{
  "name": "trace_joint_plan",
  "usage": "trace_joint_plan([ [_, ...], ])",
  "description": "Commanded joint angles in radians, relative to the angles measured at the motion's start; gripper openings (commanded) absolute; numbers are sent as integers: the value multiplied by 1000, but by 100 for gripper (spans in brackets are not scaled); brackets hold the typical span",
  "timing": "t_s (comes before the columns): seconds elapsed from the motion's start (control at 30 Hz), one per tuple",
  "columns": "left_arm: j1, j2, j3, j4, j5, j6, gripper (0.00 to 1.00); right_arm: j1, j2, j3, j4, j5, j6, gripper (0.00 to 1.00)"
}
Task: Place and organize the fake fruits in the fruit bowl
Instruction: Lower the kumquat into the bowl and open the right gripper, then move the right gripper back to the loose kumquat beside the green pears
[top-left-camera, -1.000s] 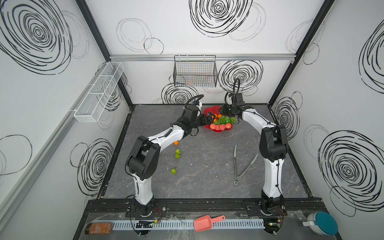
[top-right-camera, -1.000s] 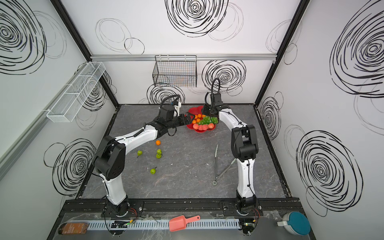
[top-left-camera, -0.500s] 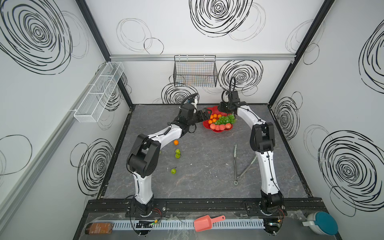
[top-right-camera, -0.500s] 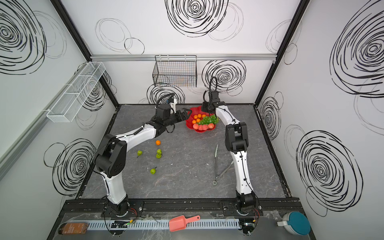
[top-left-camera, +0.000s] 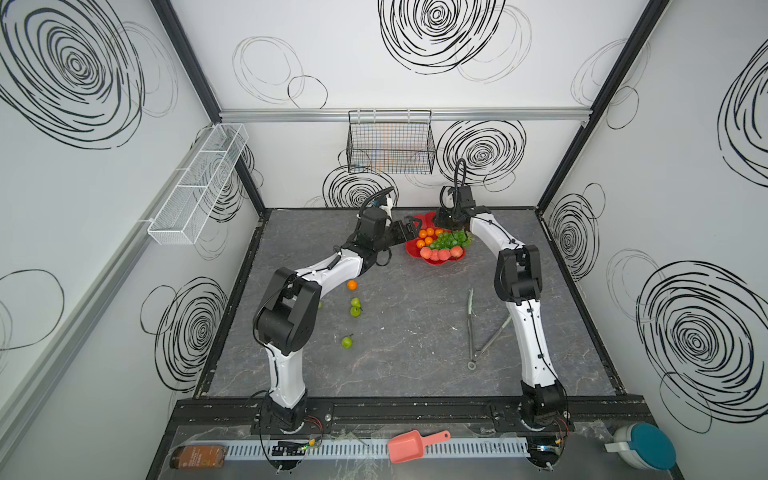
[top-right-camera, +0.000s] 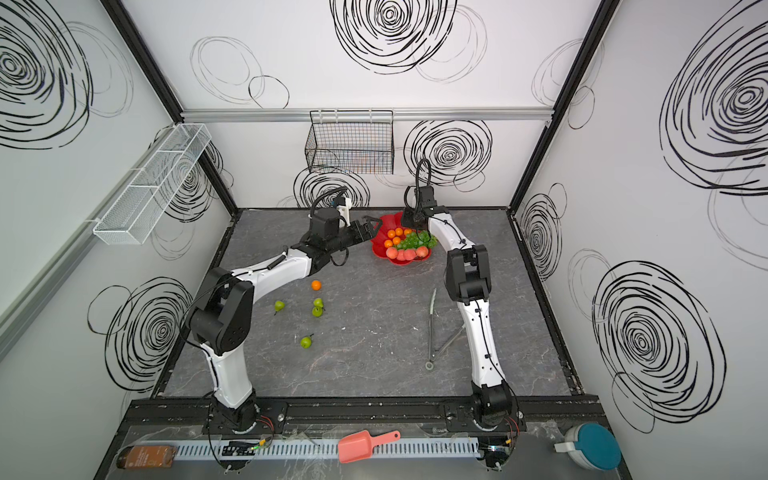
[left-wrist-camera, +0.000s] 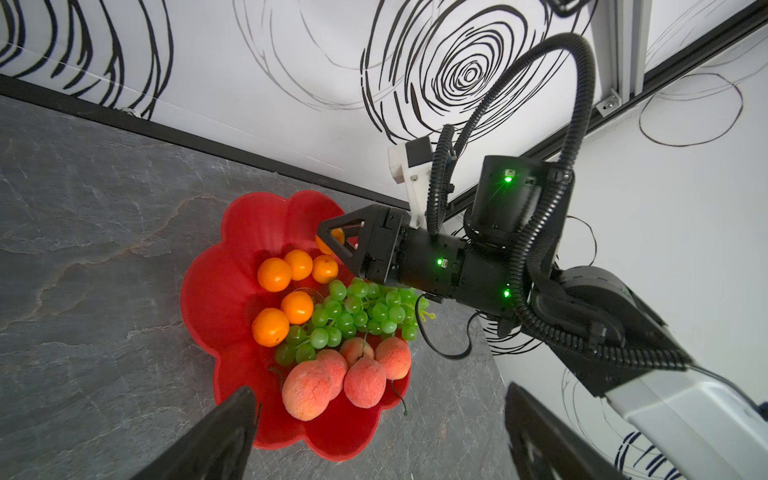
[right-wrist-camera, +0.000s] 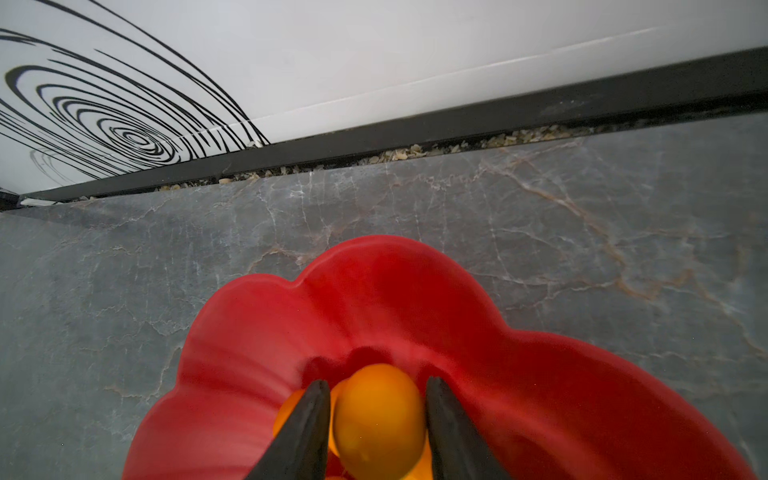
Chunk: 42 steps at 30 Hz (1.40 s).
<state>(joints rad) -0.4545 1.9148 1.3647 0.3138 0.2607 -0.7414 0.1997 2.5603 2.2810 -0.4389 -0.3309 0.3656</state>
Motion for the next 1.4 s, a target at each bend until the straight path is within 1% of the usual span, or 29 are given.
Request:
trace_joint_plan([
  [0.0,10,-8,-7,47,-8,-7,96,-3,11,38,-17,0,0,44],
  [0.3,11,-26,-7,18,-26,5,96,-3,-8,77,-46,0,-8,45],
  [0.4,7,-61,-7,-9,-34,14,96,-3,-58,83,-64,1,-15,44],
  [0.47,-2,-95,-7,-45,-58,40,96,-4,-101,74,-76,0,-24,44],
  [0.53,-12,-132,-14,-80,-82,66,96,-3,-150,38,-76,-1,-27,45],
  [0.6,-30,-176,-25,-116,-128,95,96,-2,-219,-38,-49,-5,-27,44],
  [0.7,-50,-236,-59,-144,-162,111,96,1,-327,-184,13,-11,-22,44],
  [0.9,-58,-332,-125,-226,-163,103,96,11,-521,-463,122,-16,-8,44],
  [1.03,-60,-413,-200,-257,-157,106,96,25,-657,-655,198,-4,7,44],
  [1.23,-59,-552,-346,-290,-175,140,96,85,-824,-916,296,55,25,44],
  [1.37,-50,-641,-428,-329,-174,168,96,151,-888,-1042,352,79,36,44],
])
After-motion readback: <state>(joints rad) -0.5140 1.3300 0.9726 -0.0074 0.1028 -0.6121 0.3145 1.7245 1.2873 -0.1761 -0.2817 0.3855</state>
